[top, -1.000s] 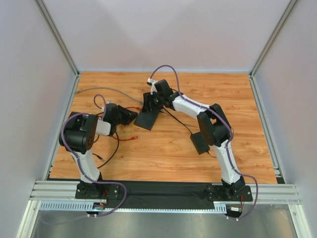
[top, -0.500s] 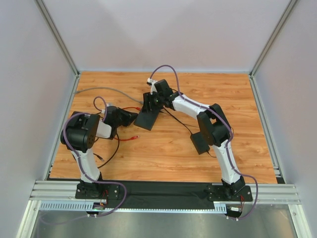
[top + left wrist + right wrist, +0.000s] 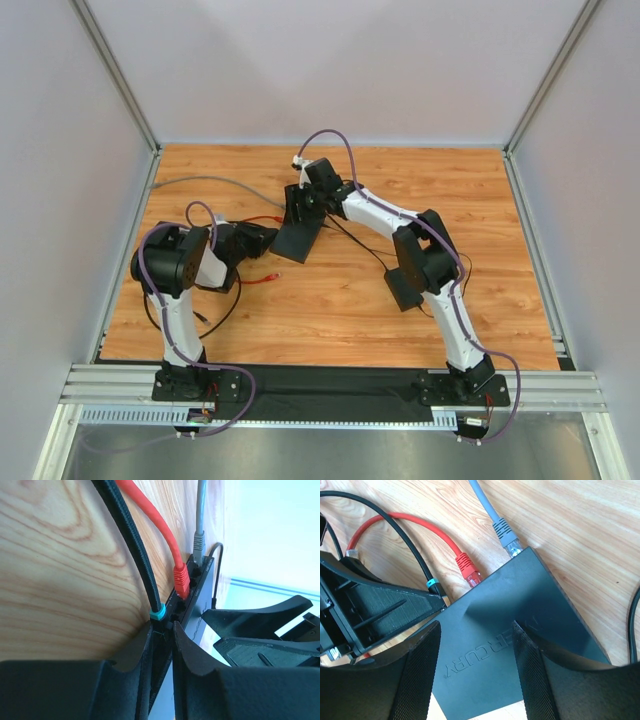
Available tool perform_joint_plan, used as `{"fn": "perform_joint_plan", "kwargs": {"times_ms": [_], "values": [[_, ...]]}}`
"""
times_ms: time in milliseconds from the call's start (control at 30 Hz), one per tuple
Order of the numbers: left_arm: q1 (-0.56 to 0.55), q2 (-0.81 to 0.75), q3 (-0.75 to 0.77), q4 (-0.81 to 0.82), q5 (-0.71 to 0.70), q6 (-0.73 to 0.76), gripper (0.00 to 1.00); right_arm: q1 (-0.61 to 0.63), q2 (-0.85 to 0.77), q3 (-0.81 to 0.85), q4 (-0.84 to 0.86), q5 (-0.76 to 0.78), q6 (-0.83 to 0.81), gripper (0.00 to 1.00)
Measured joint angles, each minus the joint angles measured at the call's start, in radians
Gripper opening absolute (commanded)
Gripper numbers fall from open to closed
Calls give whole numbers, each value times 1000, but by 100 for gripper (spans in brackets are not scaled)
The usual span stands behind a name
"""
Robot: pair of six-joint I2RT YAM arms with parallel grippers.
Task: Pull the plug from the switch port
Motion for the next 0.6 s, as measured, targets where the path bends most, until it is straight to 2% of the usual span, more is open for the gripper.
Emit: {"fn": "perform_joint_plan", "kwargs": {"times_ms": [200,433,600], "values": [[-4,2,-9,20,-24,1,0,12,26,64,-72,32,1,60],[-12,-13,-39,43,-71,0,0,18,34,76,-77,34,4,60],[-9,46,-70,184,-77,-33,0,20,38,83,-79,32,3,60]]}}
